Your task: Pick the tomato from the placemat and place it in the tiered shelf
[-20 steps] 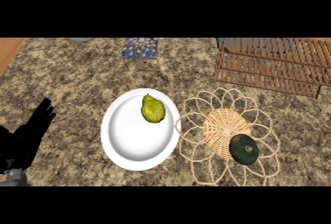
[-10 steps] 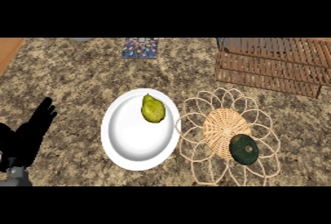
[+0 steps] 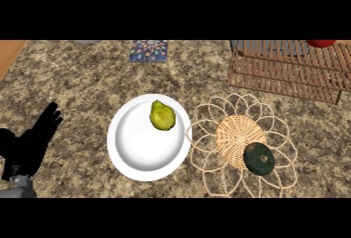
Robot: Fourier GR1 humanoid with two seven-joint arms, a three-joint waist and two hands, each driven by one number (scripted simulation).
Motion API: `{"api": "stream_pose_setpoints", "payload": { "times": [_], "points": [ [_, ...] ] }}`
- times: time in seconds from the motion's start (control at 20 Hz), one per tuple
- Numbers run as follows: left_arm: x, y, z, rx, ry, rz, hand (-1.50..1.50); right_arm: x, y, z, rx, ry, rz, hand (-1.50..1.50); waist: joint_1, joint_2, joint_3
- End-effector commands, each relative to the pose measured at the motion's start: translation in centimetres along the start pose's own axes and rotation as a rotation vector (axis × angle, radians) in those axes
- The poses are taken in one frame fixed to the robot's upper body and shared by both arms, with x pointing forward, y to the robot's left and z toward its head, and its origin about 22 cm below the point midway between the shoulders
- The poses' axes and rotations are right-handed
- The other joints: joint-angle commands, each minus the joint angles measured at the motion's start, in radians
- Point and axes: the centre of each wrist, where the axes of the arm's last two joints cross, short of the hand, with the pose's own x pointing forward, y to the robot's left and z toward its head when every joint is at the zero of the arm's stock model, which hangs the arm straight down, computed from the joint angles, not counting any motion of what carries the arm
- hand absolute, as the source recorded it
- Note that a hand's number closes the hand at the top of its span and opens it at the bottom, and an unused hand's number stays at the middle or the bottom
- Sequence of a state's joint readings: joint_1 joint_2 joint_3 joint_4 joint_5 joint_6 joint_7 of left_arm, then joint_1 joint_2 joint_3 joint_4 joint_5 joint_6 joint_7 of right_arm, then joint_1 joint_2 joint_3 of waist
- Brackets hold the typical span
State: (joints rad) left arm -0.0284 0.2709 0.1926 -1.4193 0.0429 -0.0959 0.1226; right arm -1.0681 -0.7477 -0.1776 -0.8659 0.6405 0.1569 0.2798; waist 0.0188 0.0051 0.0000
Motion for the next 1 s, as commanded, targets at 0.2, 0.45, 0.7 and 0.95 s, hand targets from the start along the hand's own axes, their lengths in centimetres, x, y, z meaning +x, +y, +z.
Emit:
{"api": "stream_pose_setpoints", "payload": {
  "times": [0.2, 0.45, 0.7, 0.95],
  "points": [
    [-1.5, 1.2, 1.1, 0.0, 0.012, -0.005, 0.0, 0.3, -0.7, -1.1, -0.009, -0.015, -0.225, -1.5, -0.002, -0.002, 0.0],
    [-0.5, 1.7, 1.5, 0.029, 0.007, -0.006, 0.0, -0.7, -4.2, -0.9, 0.042, 0.029, -0.4, -1.5, -0.01, -0.008, 0.0],
    [0.4, 0.2, -0.2, 0.027, 0.024, 0.03, 0.0, -3.5, -5.5, -0.2, 0.016, 0.007, -0.563, -1.5, -0.03, -0.01, 0.0],
    [-0.2, 2.0, 0.4, 0.038, 0.015, 0.006, 0.0, -7.4, -12.3, 1.7, -0.056, -0.01, -0.665, -1.5, -0.028, -0.009, 0.0]
  ]
}}
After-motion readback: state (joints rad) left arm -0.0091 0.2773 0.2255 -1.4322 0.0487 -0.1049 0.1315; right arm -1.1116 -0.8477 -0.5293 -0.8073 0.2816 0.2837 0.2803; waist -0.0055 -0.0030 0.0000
